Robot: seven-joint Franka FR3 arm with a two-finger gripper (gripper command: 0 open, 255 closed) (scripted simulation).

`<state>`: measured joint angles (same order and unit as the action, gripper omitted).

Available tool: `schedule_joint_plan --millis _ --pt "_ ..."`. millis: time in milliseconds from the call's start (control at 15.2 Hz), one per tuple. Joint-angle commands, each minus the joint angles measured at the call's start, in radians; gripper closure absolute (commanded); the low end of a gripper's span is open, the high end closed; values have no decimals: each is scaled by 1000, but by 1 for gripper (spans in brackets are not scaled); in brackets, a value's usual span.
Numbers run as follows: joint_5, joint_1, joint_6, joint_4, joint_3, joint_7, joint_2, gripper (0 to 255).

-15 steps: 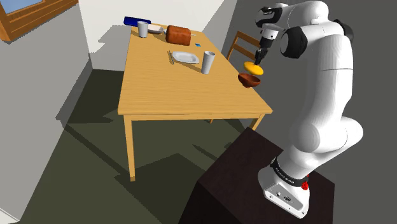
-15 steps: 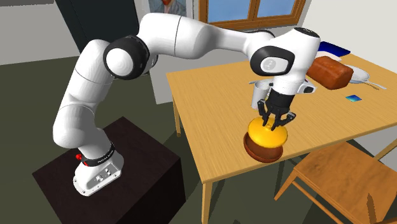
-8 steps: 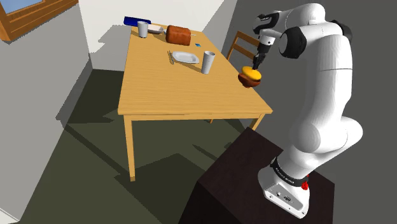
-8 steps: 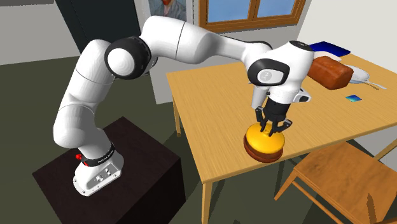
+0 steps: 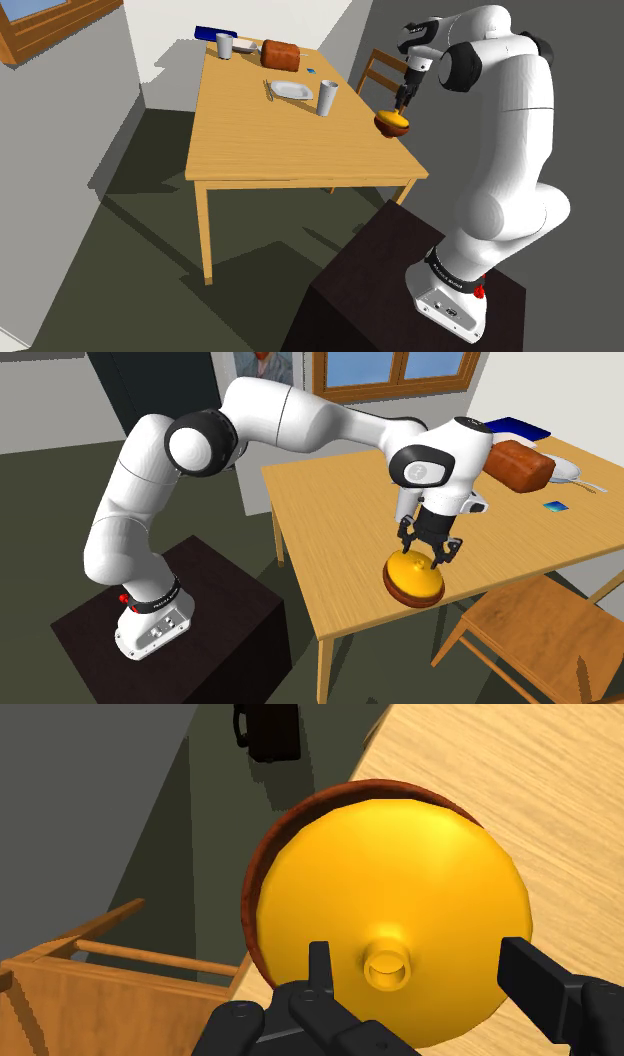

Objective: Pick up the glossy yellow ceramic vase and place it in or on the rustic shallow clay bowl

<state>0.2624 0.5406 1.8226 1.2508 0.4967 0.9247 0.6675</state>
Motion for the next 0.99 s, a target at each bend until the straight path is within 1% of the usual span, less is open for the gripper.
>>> schedule_joint_plan --millis 0,198,462,924 --pt "0 0 0 0 0 0 0 0" --pt "0 0 0 0 0 0 0 0" --pt "-6 19 -126 -128 3 -12 -3 0" --pt "-6 19 -126 -128 3 -12 -3 0"
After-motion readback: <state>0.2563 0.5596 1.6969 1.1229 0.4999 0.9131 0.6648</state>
